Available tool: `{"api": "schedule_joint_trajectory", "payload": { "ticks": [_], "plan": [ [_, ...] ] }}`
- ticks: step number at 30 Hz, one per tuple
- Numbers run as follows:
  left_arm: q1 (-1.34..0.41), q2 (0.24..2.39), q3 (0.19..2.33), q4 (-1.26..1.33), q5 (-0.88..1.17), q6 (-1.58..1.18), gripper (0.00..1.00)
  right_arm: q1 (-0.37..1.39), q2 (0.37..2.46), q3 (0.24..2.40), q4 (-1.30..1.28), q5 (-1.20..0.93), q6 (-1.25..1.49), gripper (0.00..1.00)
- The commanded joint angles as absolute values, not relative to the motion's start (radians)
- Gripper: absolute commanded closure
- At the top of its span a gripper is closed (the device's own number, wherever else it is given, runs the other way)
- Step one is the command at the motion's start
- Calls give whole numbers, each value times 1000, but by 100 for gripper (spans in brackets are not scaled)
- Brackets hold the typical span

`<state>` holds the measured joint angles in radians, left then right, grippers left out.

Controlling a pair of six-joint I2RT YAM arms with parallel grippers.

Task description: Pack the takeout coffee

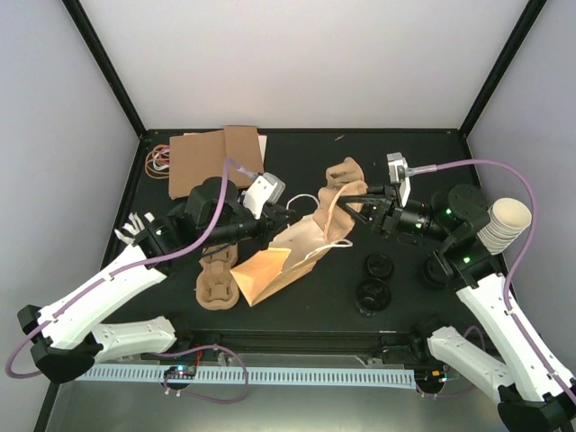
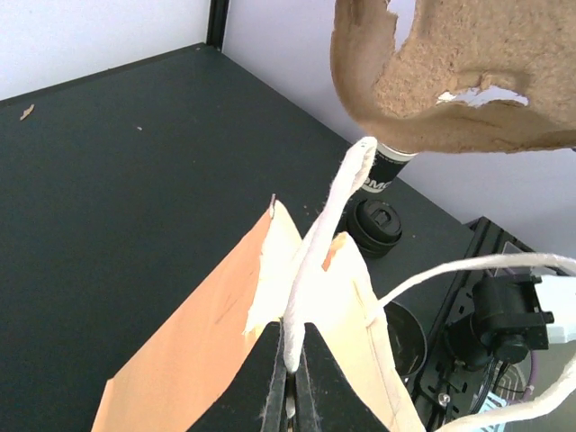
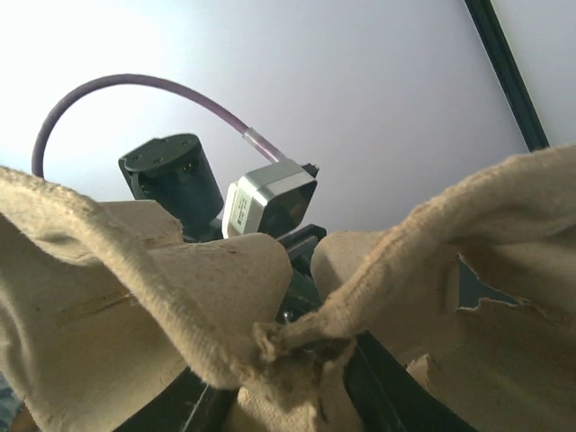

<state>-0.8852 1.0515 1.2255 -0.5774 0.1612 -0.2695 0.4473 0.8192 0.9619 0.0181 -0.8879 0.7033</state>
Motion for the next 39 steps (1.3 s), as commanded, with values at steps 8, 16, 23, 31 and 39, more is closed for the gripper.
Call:
{"api": "schedule_joint_trajectory", "payload": {
  "ticks": [8,16,23,31,39],
  "plan": [
    [-888,1037,1236,-516,60,-350,98,588,721,790,249,-715,873,69],
    [-888,1033,1233,-515,63,-356,98,698,698,690,276,-652,890,70],
    [-887,1027,1228,-510,53,-356,98,749,644,648,136,-614,871,70],
    [-887,1050,1253,-502,45,-346,98,751,532,597,-100,-588,870,70],
    [-887,1076,1284,-518,37,-321,98,751,532,613,-271,-589,850,70]
  ]
}}
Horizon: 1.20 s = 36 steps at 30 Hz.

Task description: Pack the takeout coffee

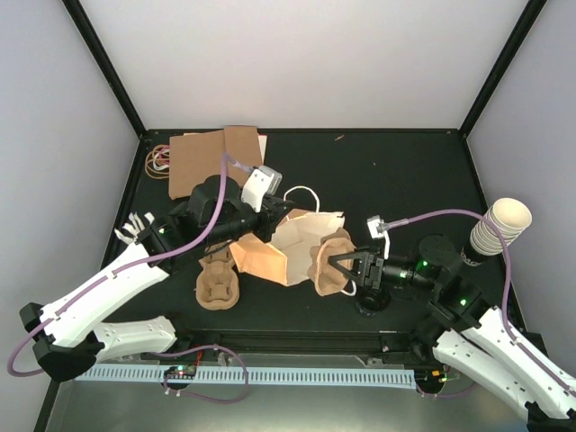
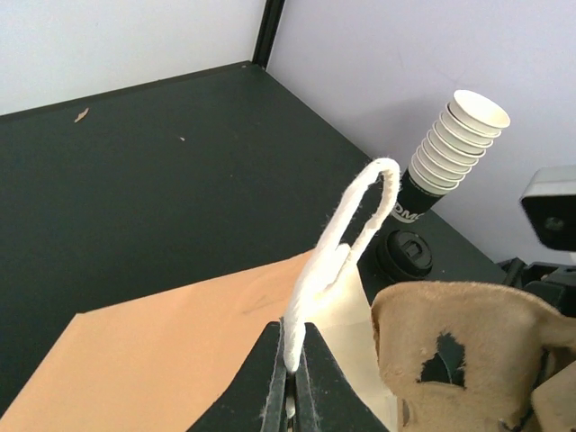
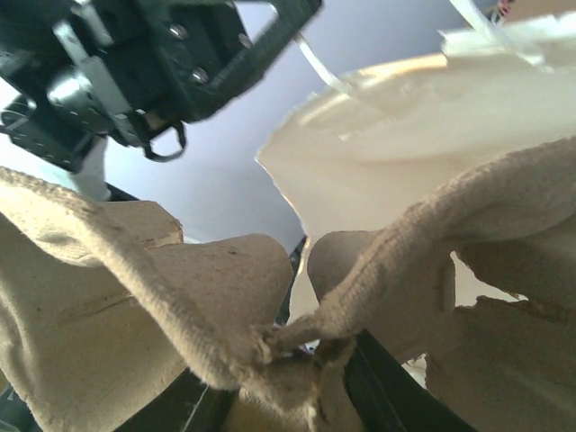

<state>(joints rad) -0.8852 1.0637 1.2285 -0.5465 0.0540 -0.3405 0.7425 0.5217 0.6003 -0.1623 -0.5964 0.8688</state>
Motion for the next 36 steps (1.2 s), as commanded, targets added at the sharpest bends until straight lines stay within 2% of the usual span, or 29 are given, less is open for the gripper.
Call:
{"api": "schedule_joint_trajectory", "payload": {
  "ticks": [1,17,22,28,36],
  "plan": [
    [-887,1078,1286,-521,39,-319,98,752,543,613,-283,-595,845,70],
    [-880,1064,1300,-566,-11,-313,99,751,669,714,-521,-582,712,69],
    [-879,1062,1287,-544,74,-291,98,750,682,720,-441,-583,715,69],
    [-879,1072,1272,-521,205,-268,98,752,793,786,-401,-583,688,69],
    [-879,1054,1245,-526,261,-254,99,750,888,827,-309,-582,676,69]
  ]
}}
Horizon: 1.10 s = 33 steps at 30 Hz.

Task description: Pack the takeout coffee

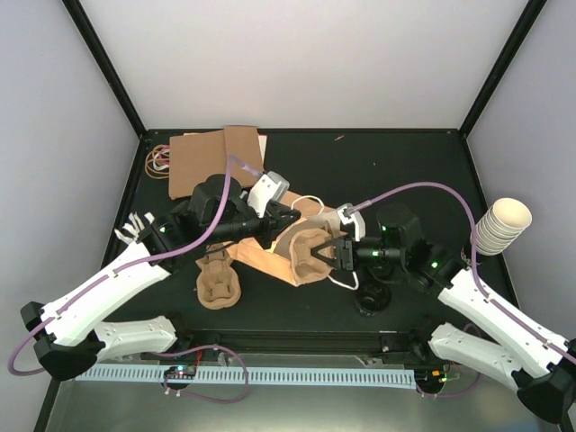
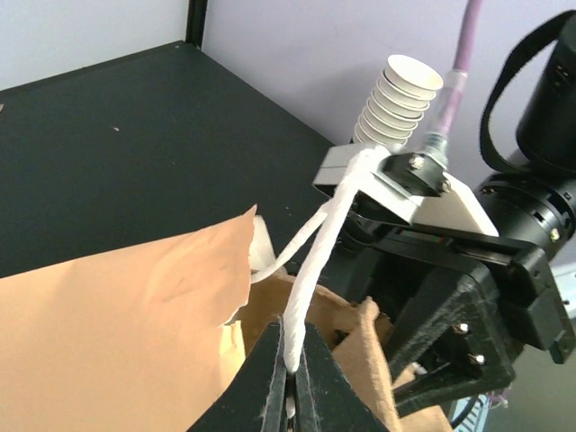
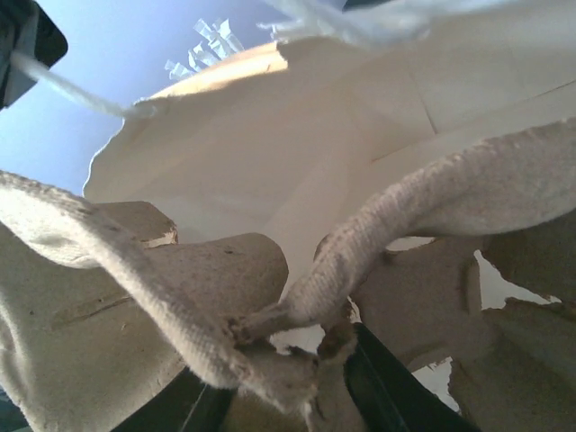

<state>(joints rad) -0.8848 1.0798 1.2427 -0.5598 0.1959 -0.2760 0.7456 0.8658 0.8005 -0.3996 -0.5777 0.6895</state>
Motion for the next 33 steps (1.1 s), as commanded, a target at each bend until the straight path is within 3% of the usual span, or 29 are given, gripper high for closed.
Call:
{"api": "schedule_joint_trajectory", "payload": {
  "ticks": [1,6,12,33],
  "plan": [
    [-879,1052,1242,-528,263,-253,99,750,893,829,-285,-591,672,69],
    [-879,1047,1231,-530,274,-251,98,750,898,839,-215,-621,555,68],
    [-879,1045,1240,-536,280,-244,98,749,961,909,-366,-622,362,65],
    [-879,1021,1264,-569,266,-212,98,748,835,846,-576,-349,315,66]
  ]
}}
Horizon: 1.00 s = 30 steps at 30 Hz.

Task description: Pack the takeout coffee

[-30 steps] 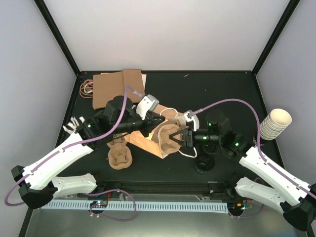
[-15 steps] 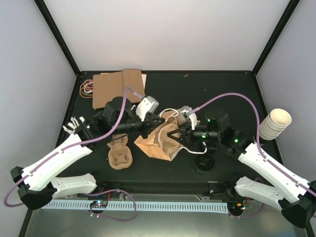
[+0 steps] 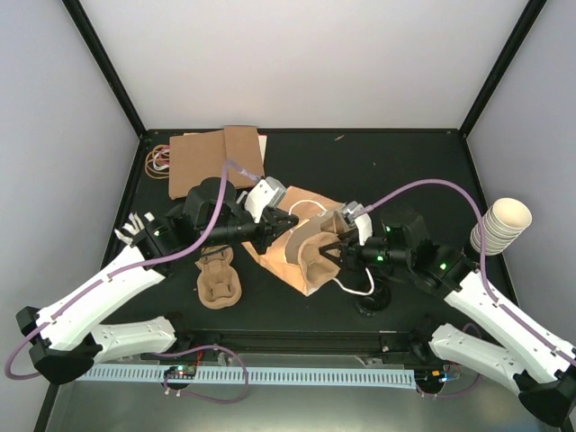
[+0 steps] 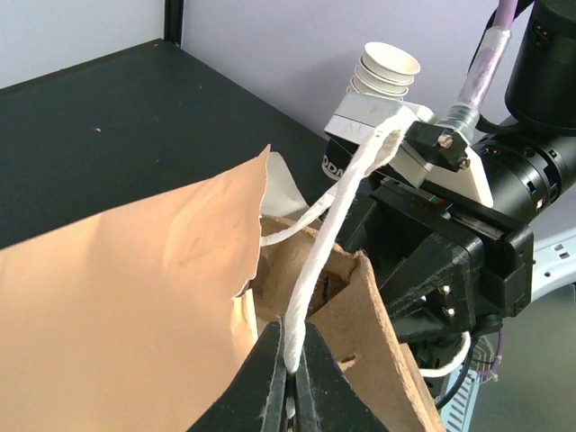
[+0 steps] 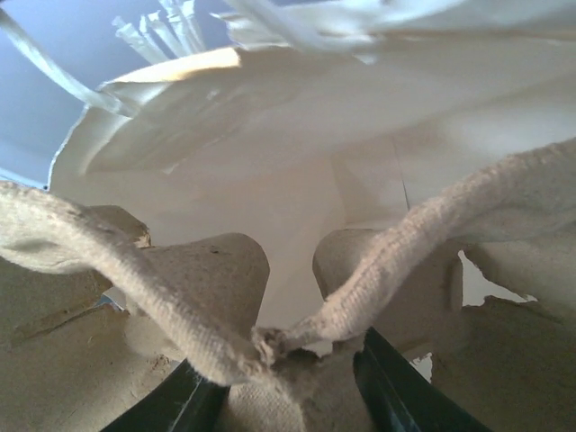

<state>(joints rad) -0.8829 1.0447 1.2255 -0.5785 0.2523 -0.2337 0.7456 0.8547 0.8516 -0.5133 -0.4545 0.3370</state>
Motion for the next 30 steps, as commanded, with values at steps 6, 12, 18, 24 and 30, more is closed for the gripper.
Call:
{"api": "schedule_joint_trajectory", "payload": {
  "ticks": [6,12,18,24,30],
  "plan": [
    [-879,1022,1254,-569,276,-209,98,747,860,867,-618,-312,284,66],
    [-879,1019,1240,-566,276,-207,98,749,859,881,-620,-246,278,66],
    [-879,1024,1231,-545,328,-211,98,748,870,888,-588,-156,250,66],
    [-879,1022,1227,-543,344,-205,98,749,888,899,-567,-65,284,66],
    [-879,1008,1207,-554,327,-195,98,748,876,917,-583,-17,265,66]
  ]
}}
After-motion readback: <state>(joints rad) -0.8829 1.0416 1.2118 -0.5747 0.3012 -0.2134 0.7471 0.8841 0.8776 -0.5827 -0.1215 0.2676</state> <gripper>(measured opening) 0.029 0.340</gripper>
